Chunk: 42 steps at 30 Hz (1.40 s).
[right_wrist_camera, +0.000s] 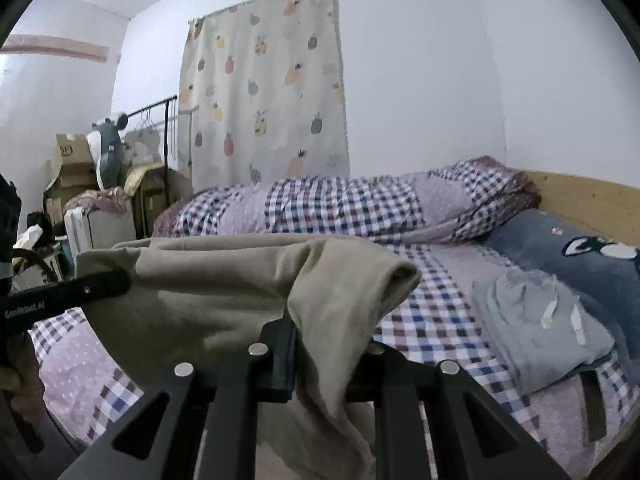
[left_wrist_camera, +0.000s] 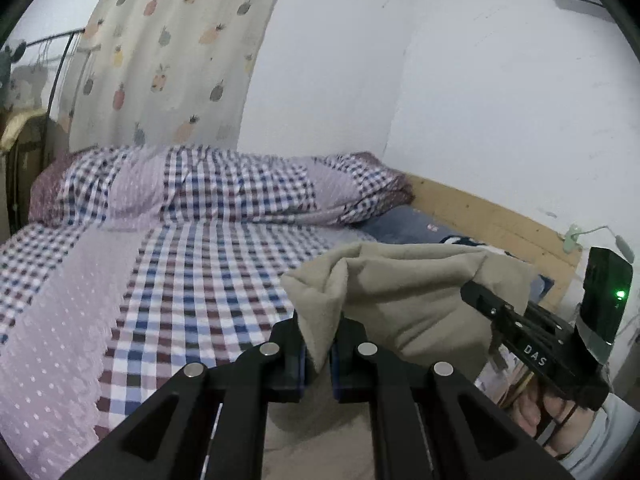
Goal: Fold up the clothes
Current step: 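Lift the khaki bundle with both grippers and carry it toward the pillow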
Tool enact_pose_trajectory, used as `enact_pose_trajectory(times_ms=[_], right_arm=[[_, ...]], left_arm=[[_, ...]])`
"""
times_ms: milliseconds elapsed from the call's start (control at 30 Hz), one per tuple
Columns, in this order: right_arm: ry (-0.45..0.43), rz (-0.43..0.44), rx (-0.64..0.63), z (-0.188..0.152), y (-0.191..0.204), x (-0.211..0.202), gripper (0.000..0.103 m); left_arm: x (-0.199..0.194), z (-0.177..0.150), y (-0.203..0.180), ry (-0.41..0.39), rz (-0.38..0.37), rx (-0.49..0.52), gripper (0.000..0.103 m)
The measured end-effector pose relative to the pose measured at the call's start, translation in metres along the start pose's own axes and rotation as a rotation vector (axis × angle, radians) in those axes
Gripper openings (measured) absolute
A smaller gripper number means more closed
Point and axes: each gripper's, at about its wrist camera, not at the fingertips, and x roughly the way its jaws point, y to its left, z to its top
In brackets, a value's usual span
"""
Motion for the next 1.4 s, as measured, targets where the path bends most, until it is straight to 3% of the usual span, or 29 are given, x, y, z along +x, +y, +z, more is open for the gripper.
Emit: enact_pose_trajectory(times_ms=[233,433,667,867,1067,1267,1400], right_arm=[[-0.094,-0.028,-0.022,0.046,-0.007,-0.060,0.015],[-0.164,-0.075,-0.013,0.086,-0.040,-0.099,0.015],[-0.220,-0.179,0.009,0.123,-0.106,-0.135,0.015],[-0.257,-0.291,0.038,0.151,-0.181,-0.168,0.015],[-0.274,-0.393,0.054,0.188,-0.263,-0.195,0.015],[-0.226,-0.459,0.019,0.216,-0.330,-0.193,0.015],[-0.189,-0.492,0.010,0.218,-0.364,-0.171,0.015]], left_arm=[[-0.021,0.042,-0.047,-0.037,-0.036,0.034,0.007],[-0.009,0.075,-0.109,-0.058,-0.157,0.100,0.007],[0.005,0.114,-0.182,-0.082,-0.299,0.178,0.007],[0.044,0.153,-0.253,-0.064,-0.507,0.284,0.007],[0.094,0.178,-0.311,0.001,-0.690,0.325,0.007],[0.162,0.188,-0.347,0.087,-0.746,0.317,0.007],[0.201,0.183,-0.348,0.136,-0.747,0.265,0.007]])
